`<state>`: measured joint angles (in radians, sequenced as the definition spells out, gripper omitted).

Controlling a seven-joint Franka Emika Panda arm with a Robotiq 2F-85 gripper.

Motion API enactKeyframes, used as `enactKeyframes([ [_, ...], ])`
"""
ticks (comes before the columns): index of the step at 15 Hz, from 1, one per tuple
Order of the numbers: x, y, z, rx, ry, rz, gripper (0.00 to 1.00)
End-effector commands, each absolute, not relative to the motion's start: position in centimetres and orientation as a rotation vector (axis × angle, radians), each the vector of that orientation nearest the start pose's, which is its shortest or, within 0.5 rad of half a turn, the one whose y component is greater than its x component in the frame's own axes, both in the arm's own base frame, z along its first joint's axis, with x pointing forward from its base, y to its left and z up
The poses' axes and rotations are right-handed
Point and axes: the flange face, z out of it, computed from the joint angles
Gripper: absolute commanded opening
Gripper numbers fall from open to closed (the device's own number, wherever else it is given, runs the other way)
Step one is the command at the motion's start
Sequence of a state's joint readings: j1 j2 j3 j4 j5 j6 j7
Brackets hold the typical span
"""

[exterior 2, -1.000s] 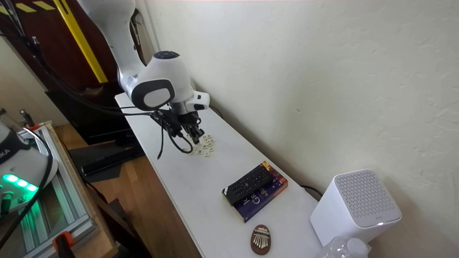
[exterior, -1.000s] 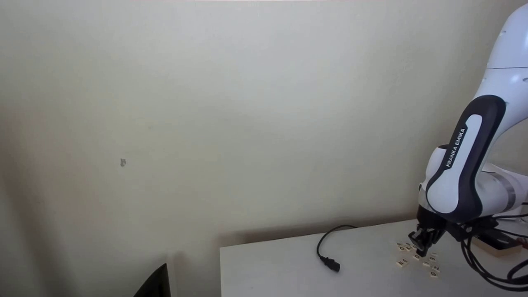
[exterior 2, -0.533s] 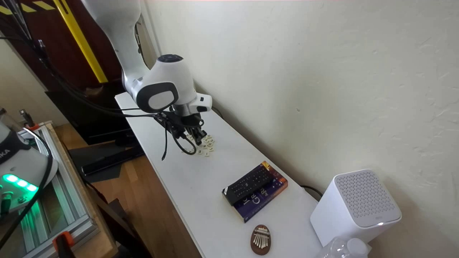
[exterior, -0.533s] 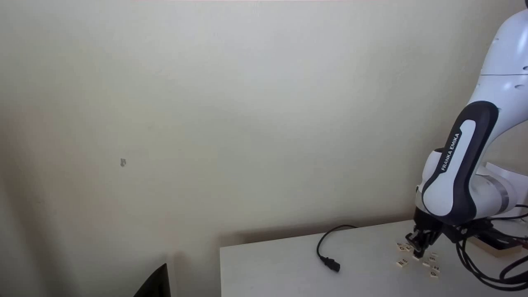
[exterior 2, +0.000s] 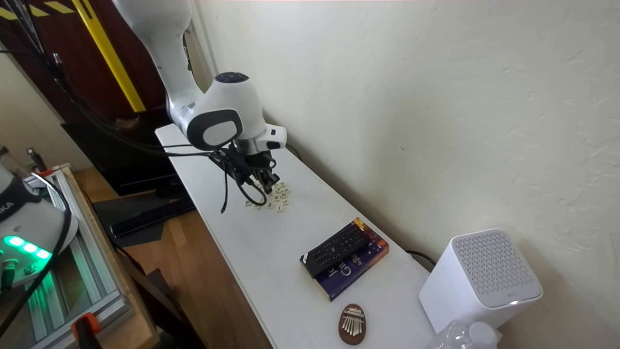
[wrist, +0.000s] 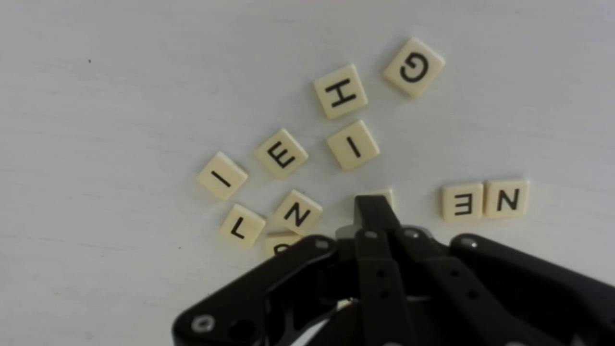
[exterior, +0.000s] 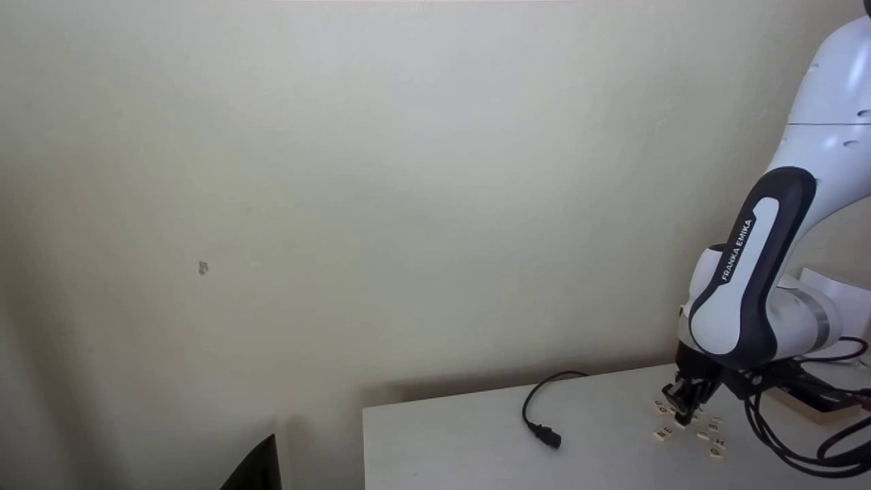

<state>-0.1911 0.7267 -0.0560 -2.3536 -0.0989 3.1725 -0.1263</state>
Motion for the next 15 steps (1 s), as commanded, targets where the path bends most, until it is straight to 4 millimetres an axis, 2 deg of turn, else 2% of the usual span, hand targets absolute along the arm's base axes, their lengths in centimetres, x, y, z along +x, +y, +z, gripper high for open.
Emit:
enactKeyframes([
  [1, 46.53, -10.27, 2.83, -3.175, 0.013, -0.098, 0.0],
  [15, 46.21, -9.52, 2.85, -3.163, -0.009, -0.087, 0.0],
])
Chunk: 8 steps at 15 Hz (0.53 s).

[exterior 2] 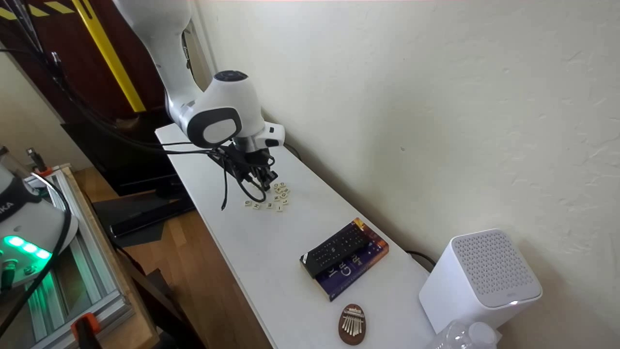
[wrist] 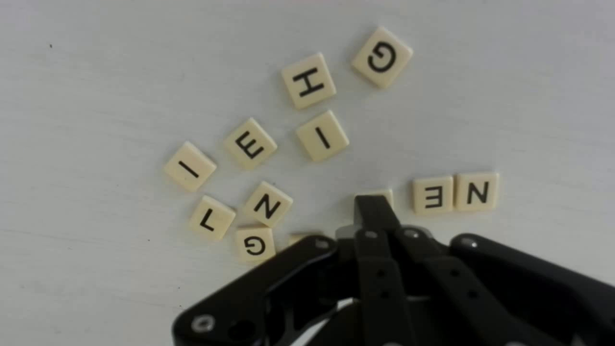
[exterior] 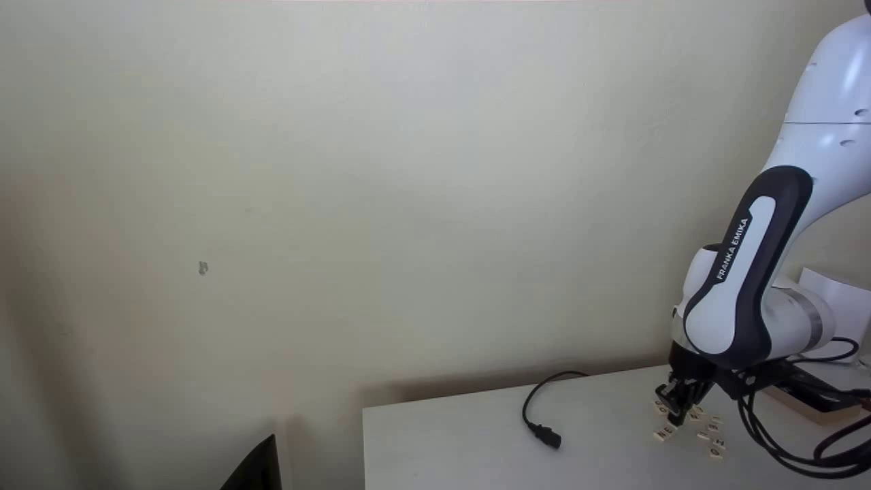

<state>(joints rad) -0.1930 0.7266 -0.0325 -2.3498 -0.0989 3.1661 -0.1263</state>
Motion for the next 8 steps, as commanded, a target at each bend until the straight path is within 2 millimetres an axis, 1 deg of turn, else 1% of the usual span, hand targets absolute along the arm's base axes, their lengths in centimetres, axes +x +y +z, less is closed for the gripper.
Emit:
enactKeyframes([
  [1, 46.19, -9.49, 2.85, -3.163, -0.011, -0.087, 0.0],
  [8, 46.01, -9.45, 2.82, -3.169, -0.024, -0.079, 0.0],
])
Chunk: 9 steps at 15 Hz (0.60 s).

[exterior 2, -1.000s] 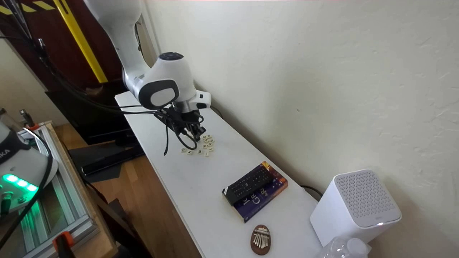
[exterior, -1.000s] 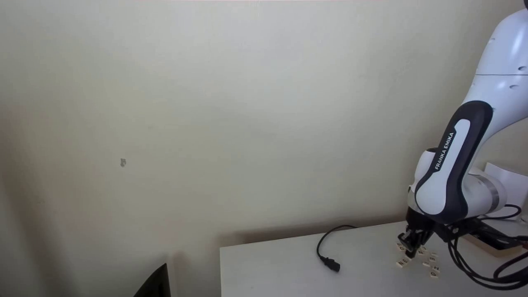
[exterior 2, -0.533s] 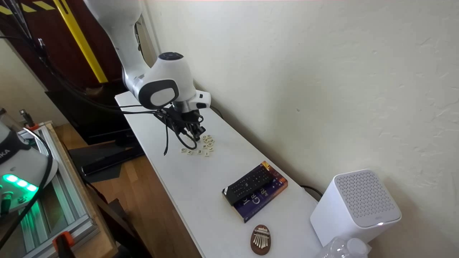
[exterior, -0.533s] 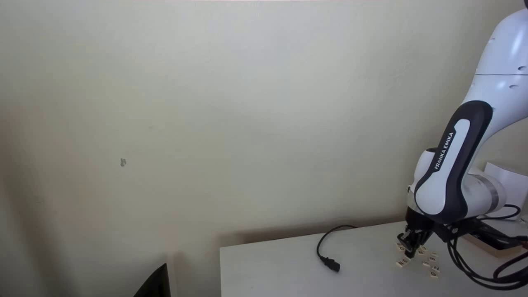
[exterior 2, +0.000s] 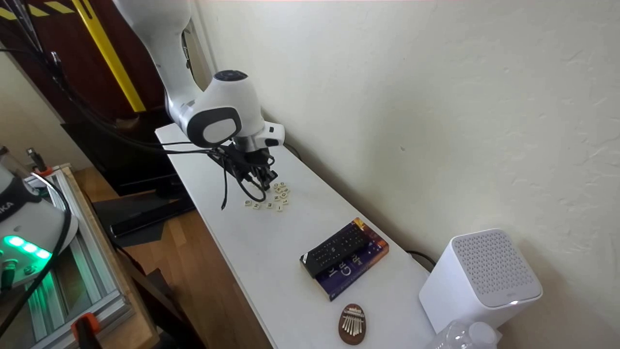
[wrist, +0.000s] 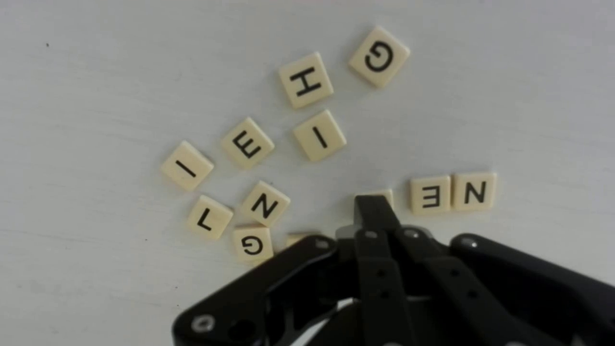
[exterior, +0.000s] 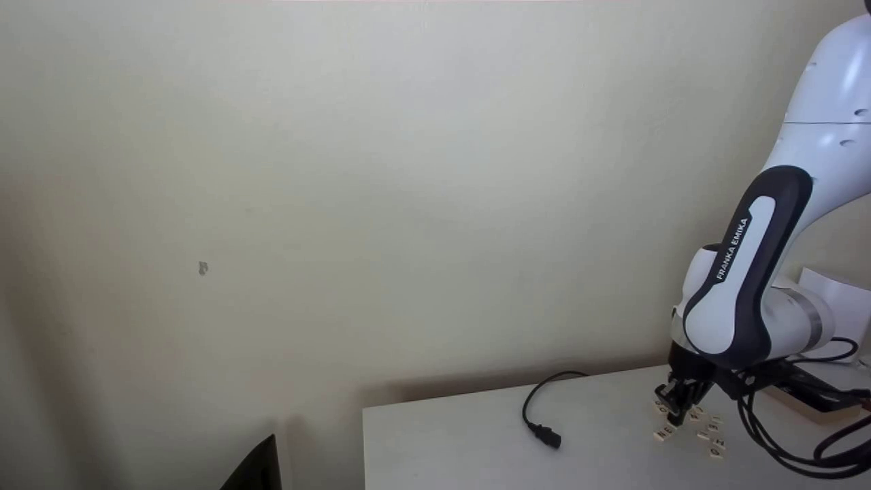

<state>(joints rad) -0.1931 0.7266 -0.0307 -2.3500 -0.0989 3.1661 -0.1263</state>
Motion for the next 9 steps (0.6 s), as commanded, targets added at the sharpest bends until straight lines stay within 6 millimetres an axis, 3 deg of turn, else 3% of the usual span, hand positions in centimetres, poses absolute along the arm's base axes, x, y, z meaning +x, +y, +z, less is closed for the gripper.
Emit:
enactKeyframes([
  [1, 46.0, -9.45, 2.83, -3.169, -0.025, -0.078, 0.0],
  [9, 45.77, -9.29, 2.82, -3.171, -0.039, -0.078, 0.0],
])
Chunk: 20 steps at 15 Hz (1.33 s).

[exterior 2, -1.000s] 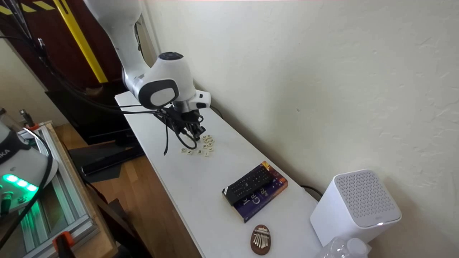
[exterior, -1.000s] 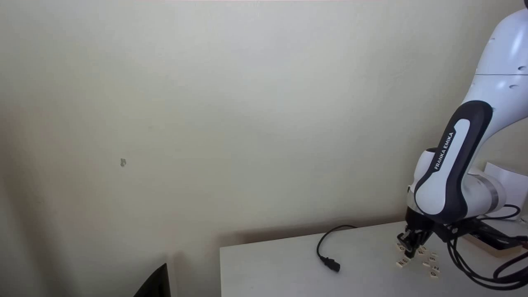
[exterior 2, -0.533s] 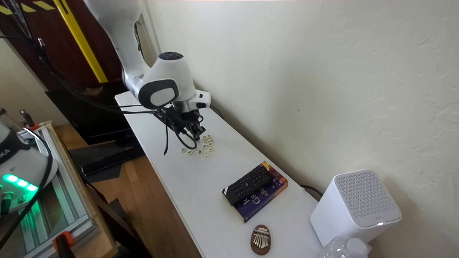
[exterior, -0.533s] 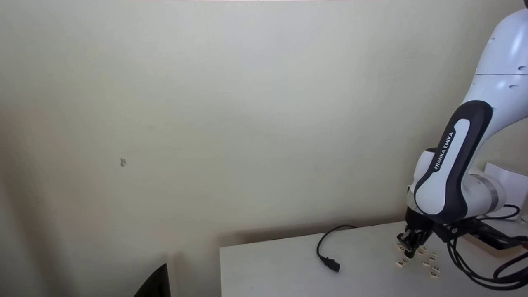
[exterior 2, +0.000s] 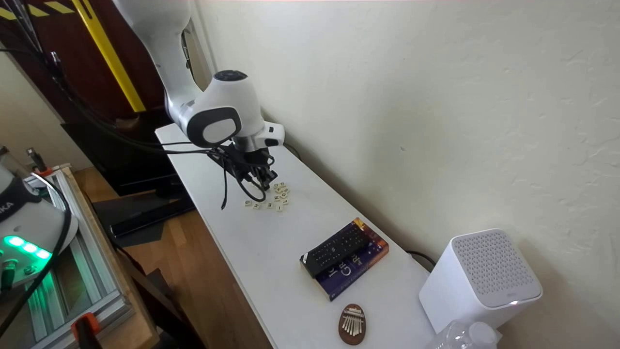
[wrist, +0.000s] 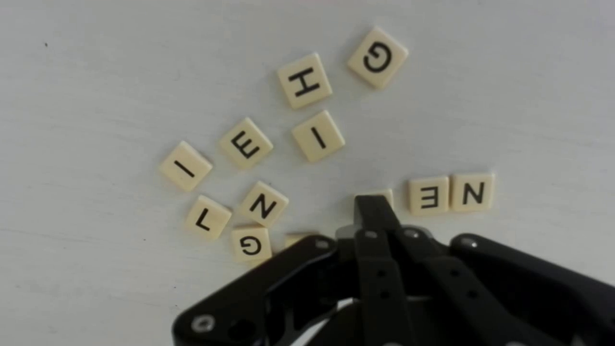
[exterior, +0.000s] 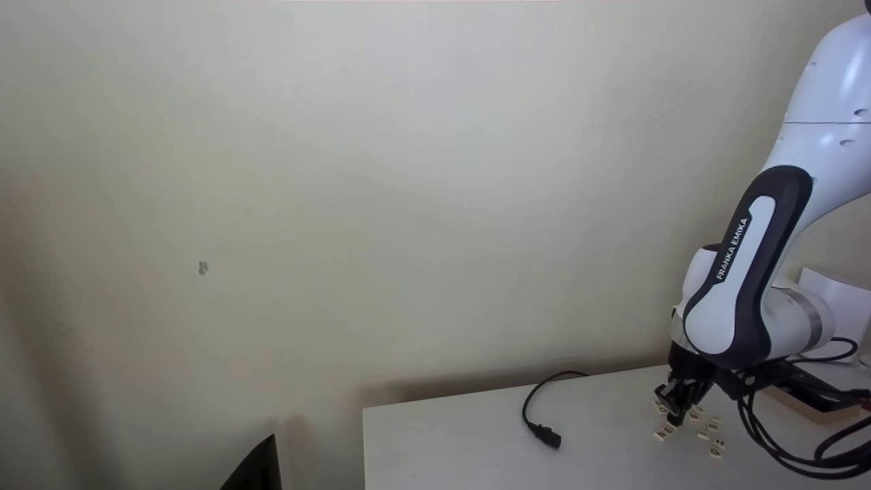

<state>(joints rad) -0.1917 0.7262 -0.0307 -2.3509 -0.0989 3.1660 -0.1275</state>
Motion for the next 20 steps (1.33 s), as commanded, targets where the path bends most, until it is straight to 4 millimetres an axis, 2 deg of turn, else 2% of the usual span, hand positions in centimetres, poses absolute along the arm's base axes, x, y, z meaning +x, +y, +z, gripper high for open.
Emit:
enactKeyframes([
  [1, 45.77, -9.29, 2.81, -3.17, -0.038, -0.079, 0.0],
  [20, 45.65, -8.65, 2.76, -3.172, -0.086, -0.068, 0.0],
])
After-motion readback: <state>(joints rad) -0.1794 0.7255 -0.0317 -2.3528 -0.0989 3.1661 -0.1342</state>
